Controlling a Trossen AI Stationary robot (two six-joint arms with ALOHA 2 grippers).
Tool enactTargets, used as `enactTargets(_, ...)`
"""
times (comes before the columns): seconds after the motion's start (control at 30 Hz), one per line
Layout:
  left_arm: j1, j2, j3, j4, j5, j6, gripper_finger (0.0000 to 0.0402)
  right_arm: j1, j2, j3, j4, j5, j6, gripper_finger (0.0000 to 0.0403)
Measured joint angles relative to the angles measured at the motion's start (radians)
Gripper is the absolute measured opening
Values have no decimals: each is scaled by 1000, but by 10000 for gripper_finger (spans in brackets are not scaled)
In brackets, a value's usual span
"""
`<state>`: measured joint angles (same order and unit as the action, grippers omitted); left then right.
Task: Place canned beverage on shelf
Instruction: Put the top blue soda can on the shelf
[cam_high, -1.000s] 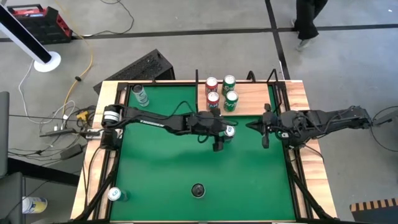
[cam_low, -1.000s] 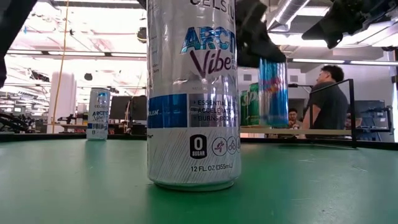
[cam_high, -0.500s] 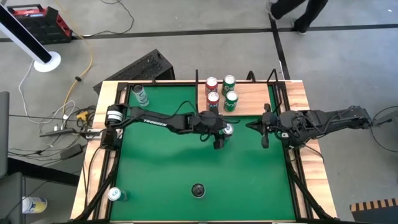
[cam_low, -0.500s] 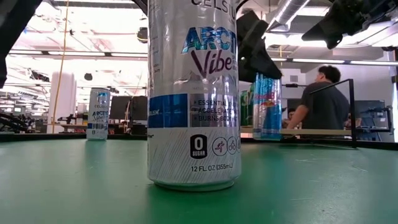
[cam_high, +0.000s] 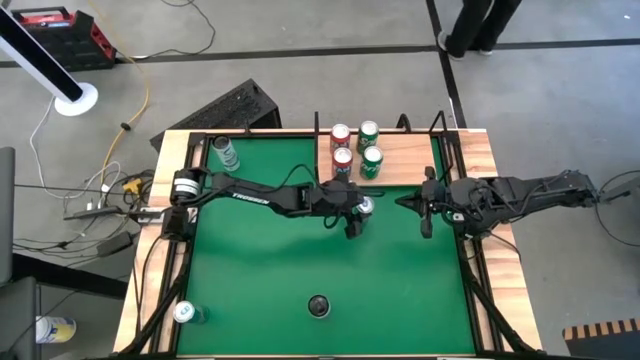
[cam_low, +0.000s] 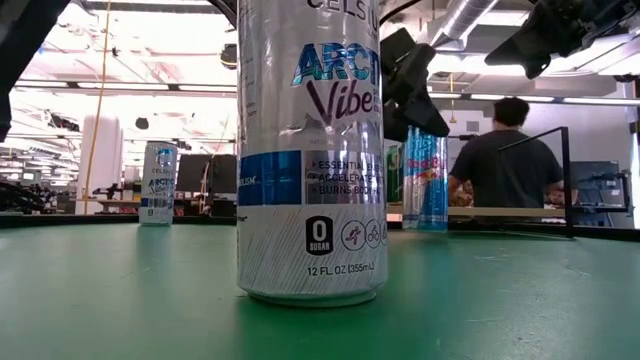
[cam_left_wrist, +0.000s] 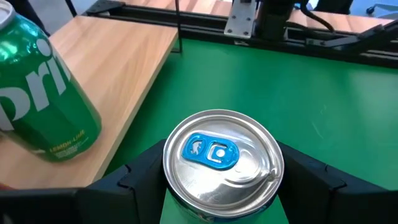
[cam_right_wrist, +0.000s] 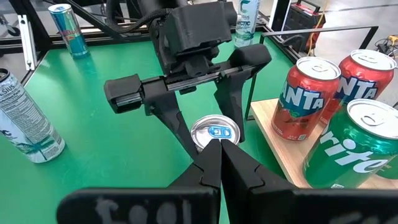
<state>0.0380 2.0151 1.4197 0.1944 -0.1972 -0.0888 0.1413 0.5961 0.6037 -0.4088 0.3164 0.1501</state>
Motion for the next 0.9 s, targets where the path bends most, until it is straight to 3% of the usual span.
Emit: enactTargets(0.9, 0, -1, 2, 1, 3, 43, 263, 0, 0, 0, -3, 0, 0, 29)
